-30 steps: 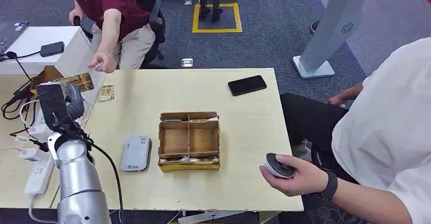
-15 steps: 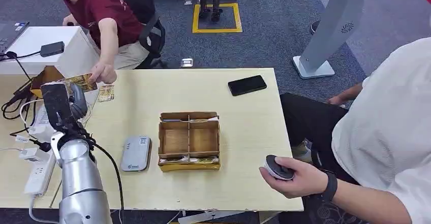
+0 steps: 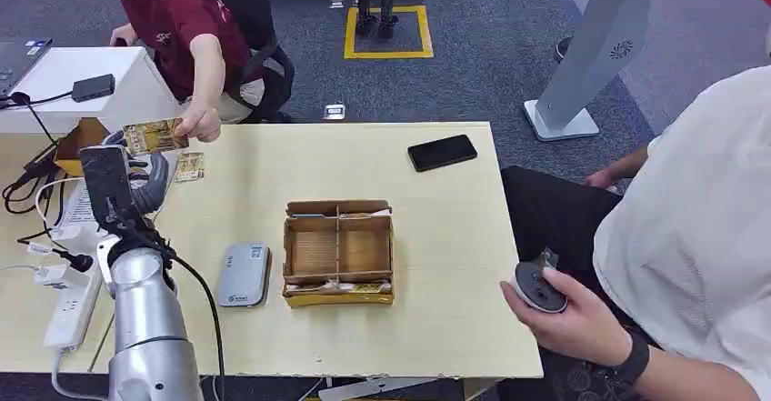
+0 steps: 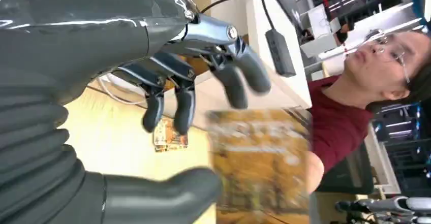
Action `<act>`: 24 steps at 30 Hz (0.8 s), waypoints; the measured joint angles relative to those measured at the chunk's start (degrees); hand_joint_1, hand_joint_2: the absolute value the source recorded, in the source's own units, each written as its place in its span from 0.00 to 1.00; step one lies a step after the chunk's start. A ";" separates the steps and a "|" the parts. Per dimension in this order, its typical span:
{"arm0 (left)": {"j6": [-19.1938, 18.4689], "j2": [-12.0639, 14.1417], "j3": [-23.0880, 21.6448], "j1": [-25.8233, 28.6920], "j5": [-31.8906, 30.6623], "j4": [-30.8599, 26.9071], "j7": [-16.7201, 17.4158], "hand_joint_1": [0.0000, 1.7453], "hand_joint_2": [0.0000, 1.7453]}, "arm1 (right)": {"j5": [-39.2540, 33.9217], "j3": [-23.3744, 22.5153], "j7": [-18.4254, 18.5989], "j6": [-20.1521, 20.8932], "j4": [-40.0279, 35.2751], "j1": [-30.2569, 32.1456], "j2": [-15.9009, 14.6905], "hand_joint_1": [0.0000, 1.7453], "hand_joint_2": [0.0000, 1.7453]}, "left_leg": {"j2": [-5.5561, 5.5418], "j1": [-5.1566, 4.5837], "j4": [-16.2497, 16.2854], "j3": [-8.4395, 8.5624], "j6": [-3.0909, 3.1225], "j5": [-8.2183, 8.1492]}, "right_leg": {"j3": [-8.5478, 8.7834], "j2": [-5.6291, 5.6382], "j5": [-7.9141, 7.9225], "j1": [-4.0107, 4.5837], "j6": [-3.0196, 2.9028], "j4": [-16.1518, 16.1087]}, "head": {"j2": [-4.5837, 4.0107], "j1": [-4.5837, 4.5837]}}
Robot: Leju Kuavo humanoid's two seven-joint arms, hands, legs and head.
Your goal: Pass the card to the sensor for recognition and then transmit it.
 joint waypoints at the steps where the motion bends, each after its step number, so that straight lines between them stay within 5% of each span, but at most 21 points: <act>1: 0.00 0.00 0.00 -0.06 0.00 0.15 0.02 0.00 1.00 | 0.00 0.00 0.02 0.00 0.00 0.00 0.02 0.00 1.00 | 0.00 0.00 0.00 0.00 0.00 0.00 | 0.00 0.00 0.00 0.00 0.00 0.00 | 0.00 0.02; 10: -0.26 0.00 0.06 -0.64 0.22 1.18 1.94 0.00 1.00 | 0.00 0.00 0.32 0.09 0.04 -0.01 0.04 0.00 1.00 | -0.01 0.00 0.00 -0.01 0.00 0.00 | 0.00 -0.01 0.00 0.00 0.00 0.00 | 0.00 0.00; 13: -5.84 0.09 0.22 -1.40 2.29 1.86 4.16 0.00 1.00 | -0.04 -0.02 0.57 0.05 0.04 -0.03 0.04 0.00 1.00 | -0.01 0.00 0.00 -0.01 0.00 0.00 | 0.00 -0.01 0.00 0.00 0.00 0.00 | 0.00 0.00; 19: -19.31 2.12 -6.74 3.87 8.31 1.09 -4.36 0.00 1.00 | -1.64 -0.44 -0.70 -0.74 0.04 0.17 0.04 0.00 1.00 | 0.02 -0.03 0.00 -0.01 0.00 -0.01 | 0.00 0.01 0.00 0.00 0.00 0.00 | 0.00 0.00; 24: -19.28 6.80 -17.82 11.67 13.14 -2.14 -8.26 0.00 1.00 | -1.97 -1.42 -1.29 -0.98 0.04 0.50 0.04 0.00 1.00 | 0.02 -0.01 0.00 -0.08 -0.01 -0.04 | -0.10 0.02 -0.02 -0.01 0.00 -0.01 | 0.00 0.00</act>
